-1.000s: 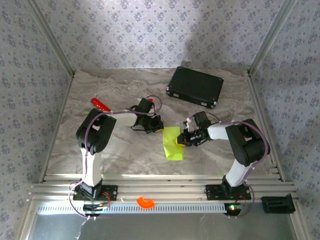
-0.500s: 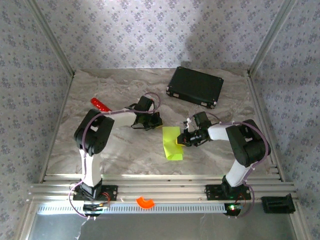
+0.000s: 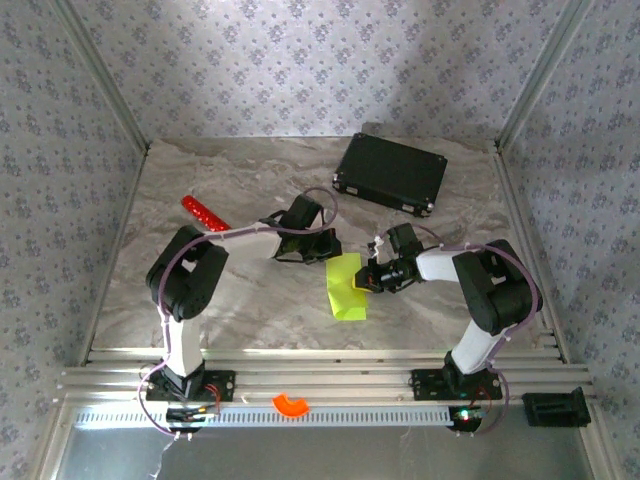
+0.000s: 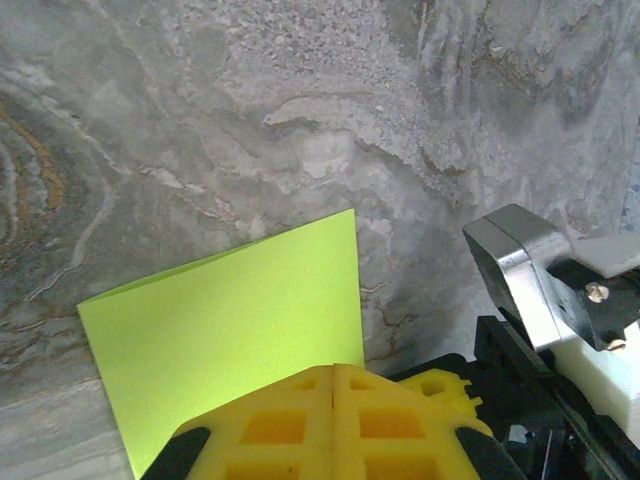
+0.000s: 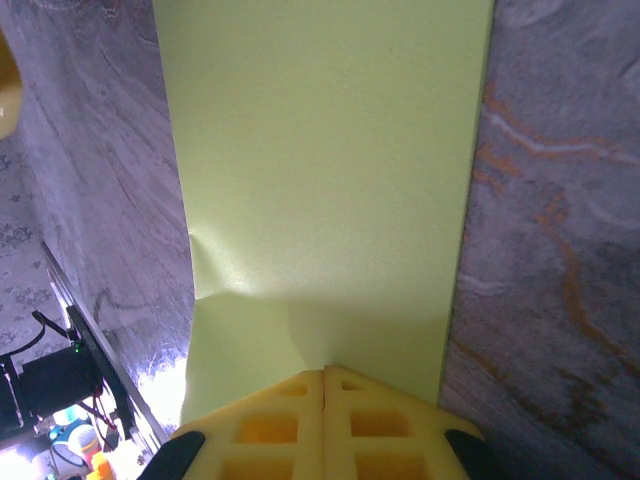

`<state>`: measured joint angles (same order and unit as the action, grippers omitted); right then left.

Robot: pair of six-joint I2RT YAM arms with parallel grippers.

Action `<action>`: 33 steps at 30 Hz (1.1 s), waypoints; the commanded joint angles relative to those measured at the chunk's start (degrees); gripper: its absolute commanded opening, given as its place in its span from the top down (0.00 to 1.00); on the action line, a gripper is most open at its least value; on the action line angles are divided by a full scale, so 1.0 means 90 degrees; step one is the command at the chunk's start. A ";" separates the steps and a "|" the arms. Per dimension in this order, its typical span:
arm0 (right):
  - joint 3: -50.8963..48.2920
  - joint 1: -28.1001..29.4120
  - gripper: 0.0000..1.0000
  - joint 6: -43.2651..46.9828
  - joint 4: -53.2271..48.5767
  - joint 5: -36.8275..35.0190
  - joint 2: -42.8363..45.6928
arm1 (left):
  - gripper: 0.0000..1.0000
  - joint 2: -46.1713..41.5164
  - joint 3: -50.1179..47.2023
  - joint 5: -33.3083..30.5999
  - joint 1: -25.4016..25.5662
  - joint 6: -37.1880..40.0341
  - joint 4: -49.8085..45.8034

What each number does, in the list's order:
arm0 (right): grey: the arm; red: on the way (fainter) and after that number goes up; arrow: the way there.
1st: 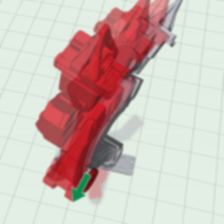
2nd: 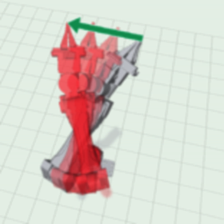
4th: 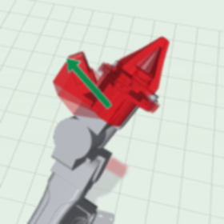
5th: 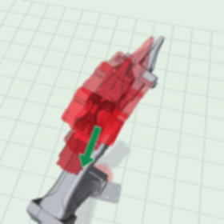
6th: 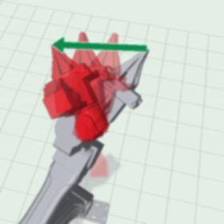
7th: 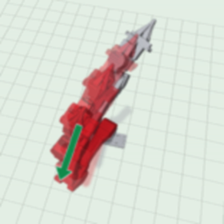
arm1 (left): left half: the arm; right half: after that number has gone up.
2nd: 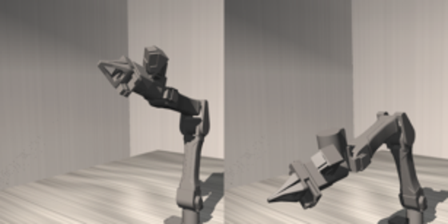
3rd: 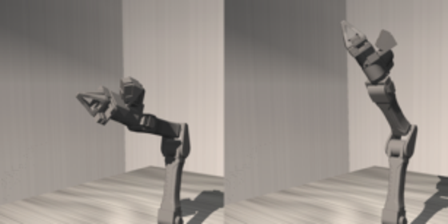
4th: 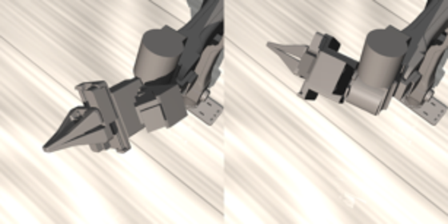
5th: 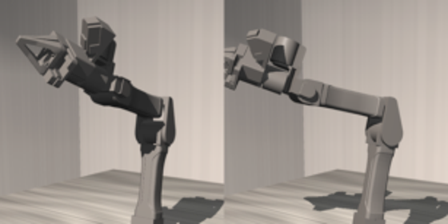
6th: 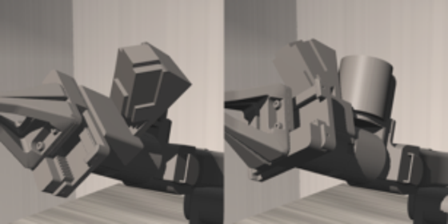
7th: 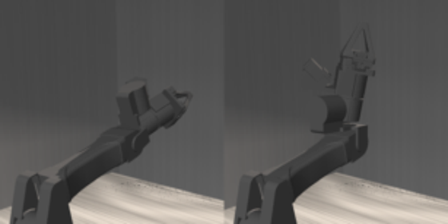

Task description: Fold a paper plane with a square sheet of paper (pick it up from the middle)

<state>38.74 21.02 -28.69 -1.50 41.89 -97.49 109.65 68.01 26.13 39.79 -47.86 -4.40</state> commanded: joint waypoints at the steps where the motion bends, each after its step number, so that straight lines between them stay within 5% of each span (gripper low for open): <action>1: -0.0321 -0.0076 1.00 0.0024 -0.0774 -0.1314 -0.0311 | 1.00 0.0243 0.0216 0.0310 0.0063 0.0166 0.0079; 13: -0.0303 -0.0052 1.00 0.0011 -0.0817 -0.1371 -0.0312 | 1.00 0.0669 0.0194 0.0077 -0.0041 0.0321 -0.0048; 33: -0.0203 0.0078 1.00 0.0091 -0.0955 -0.1547 -0.0423 | 1.00 -0.0034 0.0208 0.0019 -0.0107 0.0365 -0.0130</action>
<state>39.53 21.47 -28.69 -2.83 41.21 -97.65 111.09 68.86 26.13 39.00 -45.45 -4.93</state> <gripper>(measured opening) 0.051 0.053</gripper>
